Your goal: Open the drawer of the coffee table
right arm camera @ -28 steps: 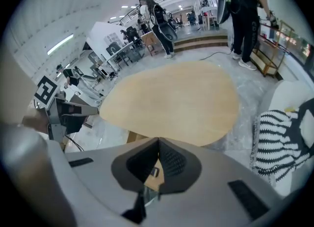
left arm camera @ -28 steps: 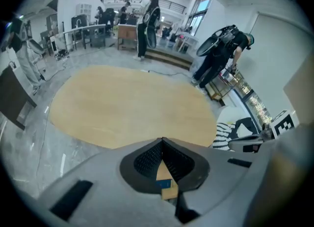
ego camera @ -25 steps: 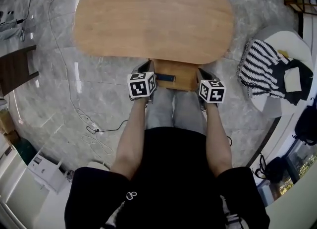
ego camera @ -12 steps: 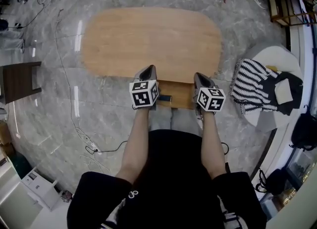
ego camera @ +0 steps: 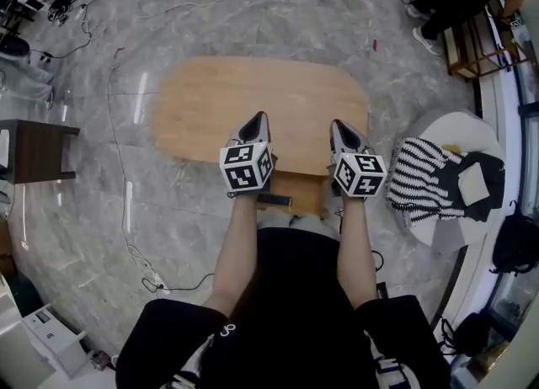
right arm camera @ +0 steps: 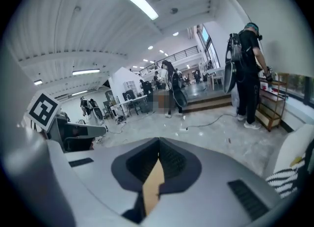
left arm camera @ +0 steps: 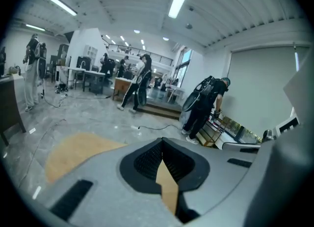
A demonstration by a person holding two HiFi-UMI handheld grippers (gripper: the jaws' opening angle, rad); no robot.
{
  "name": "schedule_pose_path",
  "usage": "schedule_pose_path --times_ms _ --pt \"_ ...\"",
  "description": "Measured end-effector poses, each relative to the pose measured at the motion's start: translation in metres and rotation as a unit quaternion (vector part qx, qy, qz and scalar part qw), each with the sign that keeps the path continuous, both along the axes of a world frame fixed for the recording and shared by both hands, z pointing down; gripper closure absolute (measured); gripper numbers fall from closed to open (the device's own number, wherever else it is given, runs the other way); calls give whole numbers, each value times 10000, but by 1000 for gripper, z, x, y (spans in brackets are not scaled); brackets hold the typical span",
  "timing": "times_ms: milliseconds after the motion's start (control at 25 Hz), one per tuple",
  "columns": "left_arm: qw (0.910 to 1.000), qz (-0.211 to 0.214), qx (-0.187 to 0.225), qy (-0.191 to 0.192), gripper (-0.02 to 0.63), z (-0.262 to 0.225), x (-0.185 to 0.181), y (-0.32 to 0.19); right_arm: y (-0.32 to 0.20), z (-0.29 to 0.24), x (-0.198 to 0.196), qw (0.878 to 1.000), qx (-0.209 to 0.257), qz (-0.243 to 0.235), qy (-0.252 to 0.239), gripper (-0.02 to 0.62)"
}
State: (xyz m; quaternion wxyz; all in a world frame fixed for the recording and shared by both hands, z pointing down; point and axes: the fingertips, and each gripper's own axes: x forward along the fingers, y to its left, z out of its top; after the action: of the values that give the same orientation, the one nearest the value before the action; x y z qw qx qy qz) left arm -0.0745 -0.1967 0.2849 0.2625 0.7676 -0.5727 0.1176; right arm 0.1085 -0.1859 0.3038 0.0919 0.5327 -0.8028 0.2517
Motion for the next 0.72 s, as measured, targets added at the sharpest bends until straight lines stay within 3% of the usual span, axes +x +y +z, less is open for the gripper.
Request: schedule_pose_path --times_ms 360,720 --pt "9938 -4 1097 160 597 -109 2 -29 -34 -124 -9 9913 1313 -26 -18 584" --pt "9724 32 2313 295 597 -234 7 -33 -39 -248 -18 9675 2526 -7 -79 584"
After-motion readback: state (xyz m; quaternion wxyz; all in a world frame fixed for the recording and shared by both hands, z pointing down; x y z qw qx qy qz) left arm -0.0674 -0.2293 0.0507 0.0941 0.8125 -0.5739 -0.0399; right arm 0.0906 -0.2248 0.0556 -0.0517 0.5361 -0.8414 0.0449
